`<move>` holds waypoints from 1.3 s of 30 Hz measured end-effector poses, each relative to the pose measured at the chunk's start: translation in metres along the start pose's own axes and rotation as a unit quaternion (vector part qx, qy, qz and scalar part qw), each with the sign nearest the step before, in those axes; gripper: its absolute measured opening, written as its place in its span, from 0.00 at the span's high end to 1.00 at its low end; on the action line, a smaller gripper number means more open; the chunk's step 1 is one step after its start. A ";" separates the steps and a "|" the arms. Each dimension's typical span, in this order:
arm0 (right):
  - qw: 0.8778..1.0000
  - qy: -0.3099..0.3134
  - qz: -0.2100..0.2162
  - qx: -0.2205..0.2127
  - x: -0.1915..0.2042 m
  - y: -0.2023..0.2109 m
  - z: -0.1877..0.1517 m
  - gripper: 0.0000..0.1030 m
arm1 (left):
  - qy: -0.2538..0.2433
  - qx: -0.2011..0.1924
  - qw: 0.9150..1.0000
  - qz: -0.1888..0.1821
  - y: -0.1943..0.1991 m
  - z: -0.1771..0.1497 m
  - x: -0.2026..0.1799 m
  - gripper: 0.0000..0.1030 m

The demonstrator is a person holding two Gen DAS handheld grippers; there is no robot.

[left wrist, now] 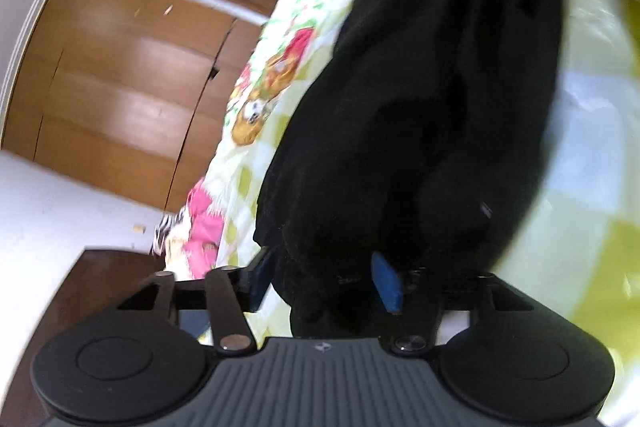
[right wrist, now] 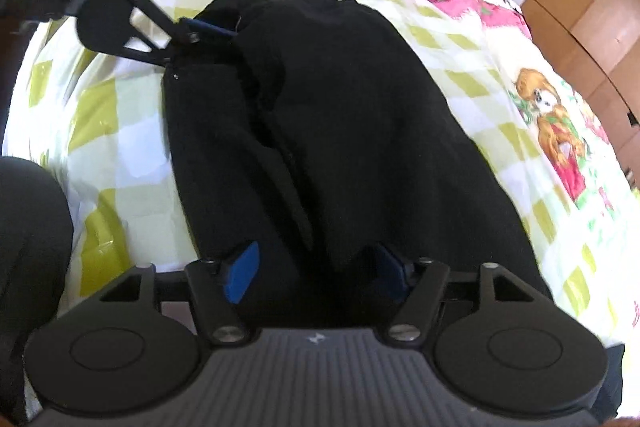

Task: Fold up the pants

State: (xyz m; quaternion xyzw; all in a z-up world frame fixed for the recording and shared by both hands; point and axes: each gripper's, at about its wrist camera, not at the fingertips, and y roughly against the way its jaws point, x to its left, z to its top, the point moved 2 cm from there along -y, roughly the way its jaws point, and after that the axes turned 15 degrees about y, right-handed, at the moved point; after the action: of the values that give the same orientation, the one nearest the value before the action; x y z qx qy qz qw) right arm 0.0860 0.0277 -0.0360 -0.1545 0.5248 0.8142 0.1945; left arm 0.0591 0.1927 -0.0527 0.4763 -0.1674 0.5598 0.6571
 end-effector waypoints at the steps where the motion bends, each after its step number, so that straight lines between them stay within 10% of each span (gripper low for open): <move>1: 1.000 -0.003 0.001 0.001 -0.001 -0.001 -0.002 0.36 | -0.009 -0.003 1.000 -0.005 0.003 -0.002 -0.001 0.26; 11: 0.992 -0.119 0.034 0.002 -0.037 0.002 -0.006 0.70 | 0.062 0.003 0.998 -0.002 -0.027 0.017 0.023 0.36; 14: 0.995 -0.093 0.027 0.004 -0.030 -0.001 -0.004 0.65 | 0.102 0.020 0.994 -0.014 -0.038 0.019 0.027 0.56; 19: 1.000 -0.014 -0.002 0.005 -0.002 -0.007 0.002 0.34 | 0.099 0.015 0.995 0.007 -0.041 0.018 0.021 0.61; 21: 1.000 0.001 -0.027 0.006 0.000 -0.012 0.003 0.35 | 0.108 0.011 0.994 0.012 -0.036 0.018 0.027 0.62; 24: 0.998 -0.064 -0.002 0.013 -0.022 -0.013 0.005 0.92 | 0.108 -0.001 0.994 0.019 -0.029 0.022 0.035 0.64; 31: 0.993 -0.110 0.015 -0.035 -0.039 0.055 0.021 0.99 | 0.138 -0.023 0.988 0.063 0.007 0.023 0.067 0.75; 35: 0.995 -0.098 0.009 -0.033 -0.026 0.055 0.025 0.97 | 0.137 0.000 0.988 0.068 0.007 0.006 0.057 0.78; 39: 0.997 -0.077 0.017 -0.018 -0.013 0.024 0.027 0.67 | 0.097 -0.007 0.993 0.060 0.009 0.002 0.030 0.73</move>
State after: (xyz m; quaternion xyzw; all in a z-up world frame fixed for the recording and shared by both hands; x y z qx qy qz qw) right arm 0.0847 0.0415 -0.0006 -0.0854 0.4959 0.8364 0.2174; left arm 0.0616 0.2073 -0.0253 0.4043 -0.1355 0.6404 0.6388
